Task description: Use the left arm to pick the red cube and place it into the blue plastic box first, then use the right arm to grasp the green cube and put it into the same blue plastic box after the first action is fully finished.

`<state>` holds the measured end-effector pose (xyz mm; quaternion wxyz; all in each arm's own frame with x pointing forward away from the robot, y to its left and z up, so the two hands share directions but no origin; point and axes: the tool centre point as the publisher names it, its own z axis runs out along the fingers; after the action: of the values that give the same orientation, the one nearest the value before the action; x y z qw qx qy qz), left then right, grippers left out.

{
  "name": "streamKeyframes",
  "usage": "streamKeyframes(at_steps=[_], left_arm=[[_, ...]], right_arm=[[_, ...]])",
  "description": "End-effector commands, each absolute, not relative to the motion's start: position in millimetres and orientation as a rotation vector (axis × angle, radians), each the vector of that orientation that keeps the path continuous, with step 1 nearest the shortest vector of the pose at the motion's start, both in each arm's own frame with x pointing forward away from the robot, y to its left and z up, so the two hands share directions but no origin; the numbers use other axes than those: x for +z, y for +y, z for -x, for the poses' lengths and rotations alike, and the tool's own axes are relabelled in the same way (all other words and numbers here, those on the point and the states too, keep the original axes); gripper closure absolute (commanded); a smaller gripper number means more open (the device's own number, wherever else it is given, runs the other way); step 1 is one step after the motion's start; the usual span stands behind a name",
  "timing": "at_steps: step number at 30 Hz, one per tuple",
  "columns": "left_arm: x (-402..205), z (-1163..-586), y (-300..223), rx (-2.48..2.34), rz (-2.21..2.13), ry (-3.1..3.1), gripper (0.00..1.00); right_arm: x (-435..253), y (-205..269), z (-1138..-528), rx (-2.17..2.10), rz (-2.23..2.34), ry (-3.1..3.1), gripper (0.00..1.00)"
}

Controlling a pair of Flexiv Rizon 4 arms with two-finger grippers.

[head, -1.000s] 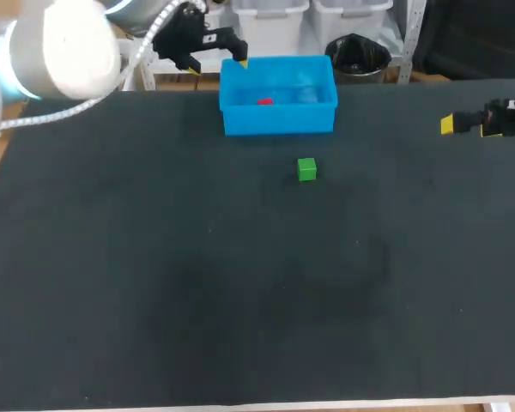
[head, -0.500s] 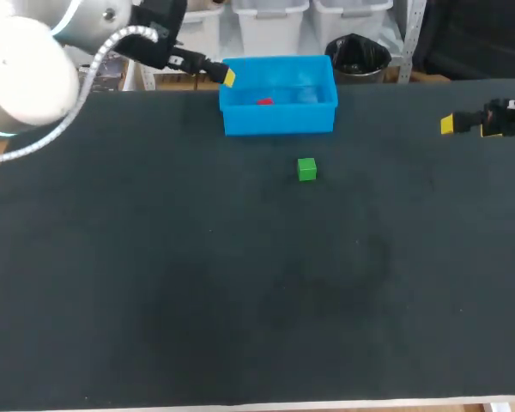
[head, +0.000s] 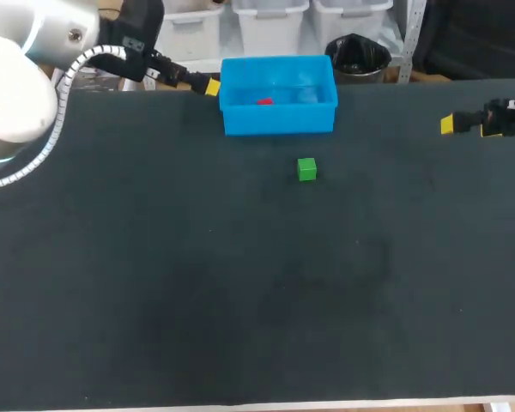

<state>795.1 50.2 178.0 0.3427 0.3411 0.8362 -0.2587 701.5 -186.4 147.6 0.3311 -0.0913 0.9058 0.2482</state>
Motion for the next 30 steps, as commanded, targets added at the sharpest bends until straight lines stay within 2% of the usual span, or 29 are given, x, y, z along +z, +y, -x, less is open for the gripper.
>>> streamKeyframes(at_steps=[1, 11, 30], left_arm=[[177.5, -795.1, 51.2, -0.677, -0.888, 2.167, 0.00], [185.1, -788.7, 48.9, -0.673, -0.991, 2.095, 0.00], [208.8, -736.2, 61.9, -0.734, -1.298, 1.765, 0.00]], right_arm=[[149.0, -185.7, -700.4, 0.641, 0.234, 2.371, 0.00], [149.0, -185.7, -700.4, 0.641, 0.234, 2.371, 0.00], [149.0, -185.7, -700.4, 0.641, 0.234, 2.371, 0.00]])
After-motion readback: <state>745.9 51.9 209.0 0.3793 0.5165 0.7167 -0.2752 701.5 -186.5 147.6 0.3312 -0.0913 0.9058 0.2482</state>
